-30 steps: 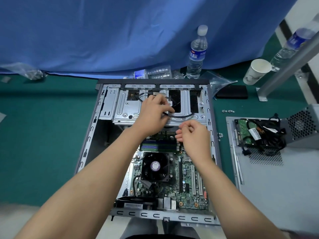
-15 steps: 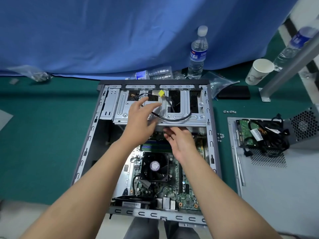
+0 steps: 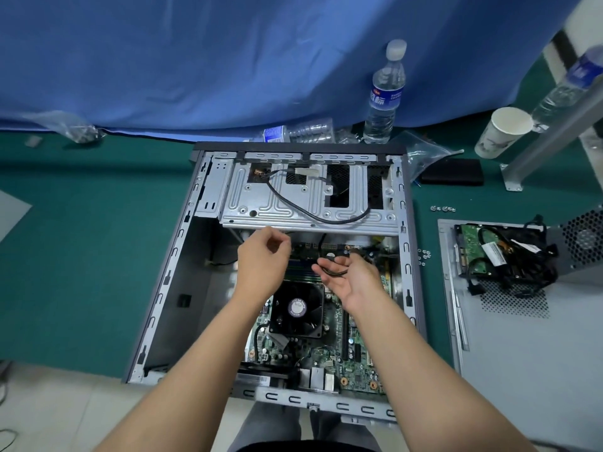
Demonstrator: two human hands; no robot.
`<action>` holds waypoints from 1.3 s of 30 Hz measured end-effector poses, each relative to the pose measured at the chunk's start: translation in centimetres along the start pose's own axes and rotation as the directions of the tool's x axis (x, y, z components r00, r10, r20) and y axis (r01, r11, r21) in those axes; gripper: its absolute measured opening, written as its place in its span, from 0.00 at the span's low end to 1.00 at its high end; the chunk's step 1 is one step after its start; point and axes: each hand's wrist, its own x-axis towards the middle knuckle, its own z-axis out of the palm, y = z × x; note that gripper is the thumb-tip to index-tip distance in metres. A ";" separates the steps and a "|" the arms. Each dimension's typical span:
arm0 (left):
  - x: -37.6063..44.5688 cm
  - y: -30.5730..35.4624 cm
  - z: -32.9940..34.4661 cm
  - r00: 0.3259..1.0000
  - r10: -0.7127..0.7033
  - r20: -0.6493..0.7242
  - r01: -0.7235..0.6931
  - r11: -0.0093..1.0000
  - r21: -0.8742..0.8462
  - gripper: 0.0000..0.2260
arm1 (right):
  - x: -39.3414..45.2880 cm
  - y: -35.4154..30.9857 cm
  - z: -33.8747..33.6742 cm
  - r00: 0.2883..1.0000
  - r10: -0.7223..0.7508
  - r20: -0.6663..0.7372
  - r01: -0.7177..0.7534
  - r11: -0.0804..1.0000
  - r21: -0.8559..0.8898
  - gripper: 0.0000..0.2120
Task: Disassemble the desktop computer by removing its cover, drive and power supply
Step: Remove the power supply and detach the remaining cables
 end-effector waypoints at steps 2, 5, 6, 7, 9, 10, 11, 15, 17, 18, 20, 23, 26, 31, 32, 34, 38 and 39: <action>0.1 -0.7 0.4 0.995 0.045 0.094 -0.055 0.993 0.108 0.07 | 0.1 -0.1 -0.1 0.999 -0.027 -0.046 0.026 1.000 -0.011 0.16; 0.0 -1.6 1.7 0.950 0.087 0.301 -0.172 0.948 0.268 0.14 | 0.1 0.0 -0.2 0.994 -0.062 -0.093 0.059 0.998 -0.038 0.17; 0.2 -1.4 2.2 0.938 0.082 0.336 -0.178 0.947 0.268 0.14 | 0.1 0.0 -0.2 0.993 -0.070 -0.099 0.065 0.997 -0.050 0.17; 0.4 -1.0 2.7 0.934 0.068 0.351 -0.164 0.954 0.251 0.13 | 0.0 0.1 -0.2 0.992 -0.076 -0.100 0.070 0.996 -0.056 0.18; 1.0 0.0 3.7 0.930 0.028 0.367 -0.101 0.978 0.182 0.13 | -0.3 0.3 -0.2 0.992 -0.086 -0.095 0.081 0.995 -0.057 0.19; 1.3 0.5 4.1 0.925 0.013 0.381 -0.073 0.987 0.145 0.13 | -0.4 0.4 -0.2 0.992 -0.091 -0.088 0.086 0.994 -0.061 0.19; 1.4 0.8 4.4 0.919 0.002 0.394 -0.051 0.992 0.112 0.13 | -0.6 0.4 -0.2 0.992 -0.100 -0.082 0.094 0.993 -0.074 0.20; 1.2 0.9 5.3 0.919 -0.056 0.390 0.041 0.998 0.046 0.12 | -0.7 0.1 -0.4 0.980 -0.188 -0.065 0.168 0.956 -0.239 0.21; 1.0 0.8 5.8 0.911 -0.073 0.407 0.060 0.997 0.046 0.11 | -0.6 0.0 -0.4 0.970 -0.236 -0.063 0.202 0.918 -0.341 0.23; 0.9 0.9 6.0 0.904 -0.076 0.420 0.062 0.997 0.048 0.10 | -0.5 0.1 -0.4 0.962 -0.261 -0.077 0.214 0.901 -0.377 0.23; 0.8 1.2 6.2 0.898 -0.070 0.434 0.045 0.997 0.069 0.11 | -0.3 0.2 -0.5 0.936 -0.333 -0.114 0.259 0.871 -0.419 0.20; 0.9 1.8 6.2 0.901 -0.032 0.432 -0.007 0.996 0.089 0.10 | 0.1 0.0 -0.3 0.874 -0.464 -0.143 0.375 0.832 -0.409 0.12; 1.0 2.3 5.7 0.899 0.035 0.437 -0.097 0.988 0.120 0.10 | 0.7 -0.4 0.2 0.842 -0.519 -0.149 0.403 0.788 -0.467 0.11; 1.1 3.3 3.5 0.849 0.137 0.510 -0.267 0.945 0.190 0.11 | 1.2 -1.0 0.5 0.843 -0.512 -0.164 0.376 0.781 -0.499 0.10; 1.1 3.6 2.9 0.817 0.137 0.560 -0.303 0.928 0.215 0.12 | 1.2 -1.2 0.4 0.840 -0.517 -0.166 0.377 0.775 -0.507 0.10; 1.3 4.5 1.8 0.753 0.130 0.645 -0.345 0.913 0.219 0.12 | 1.2 -1.5 0.5 0.834 -0.529 -0.158 0.386 0.764 -0.517 0.12; 2.2 7.1 0.6 0.786 0.138 0.603 -0.166 0.986 -0.009 0.10 | 1.3 -1.9 0.8 0.857 -0.483 -0.176 0.353 0.802 -0.482 0.12; 2.7 7.7 0.8 0.815 0.161 0.556 -0.167 0.985 -0.041 0.09 | 1.4 -1.9 0.8 0.869 -0.461 -0.179 0.337 0.816 -0.469 0.11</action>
